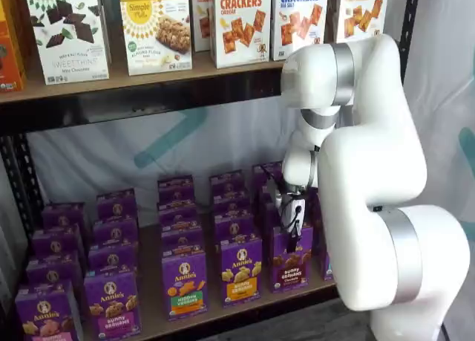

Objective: Pick up the purple box with a brown patch in the center, on the bottom shelf, the fifth box from the left

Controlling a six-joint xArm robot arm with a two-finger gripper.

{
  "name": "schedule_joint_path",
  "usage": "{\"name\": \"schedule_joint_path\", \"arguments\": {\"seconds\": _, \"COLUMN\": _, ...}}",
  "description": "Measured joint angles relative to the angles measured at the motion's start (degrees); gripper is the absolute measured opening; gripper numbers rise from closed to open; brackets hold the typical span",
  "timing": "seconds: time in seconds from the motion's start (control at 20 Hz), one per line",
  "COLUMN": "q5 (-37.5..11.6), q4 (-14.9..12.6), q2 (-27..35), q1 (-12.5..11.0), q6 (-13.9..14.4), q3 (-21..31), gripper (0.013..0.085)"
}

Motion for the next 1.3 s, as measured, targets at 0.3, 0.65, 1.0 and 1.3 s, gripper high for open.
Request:
{"name": "schedule_joint_path", "arguments": {"seconds": 0.3, "q5": -0.7, "q4": 0.6, "q2": -0.2, "q1": 0.3, "q6": -0.3, "q3": 0.7, "gripper": 0.0650}}
{"name": "schedule_joint_path", "arguments": {"seconds": 0.65, "q5": -2.3, "q4": 1.8, "q2": -0.3, "q1": 0.5, "q6": -1.3, "q3": 1.5, "gripper": 0.0610}}
{"name": "schedule_joint_path", "arguments": {"seconds": 1.0, "q5": -2.5, "q4": 2.9, "q2": -0.6, "q1": 0.6, "q6": -2.3, "q3": 1.9, "gripper": 0.0490}}
{"name": "schedule_joint_path", "arguments": {"seconds": 1.3, "q5": -2.7, "q4": 3.3, "q2": -1.0, "q1": 0.6, "q6": -2.6, "q3": 2.4, "gripper": 0.0410}}
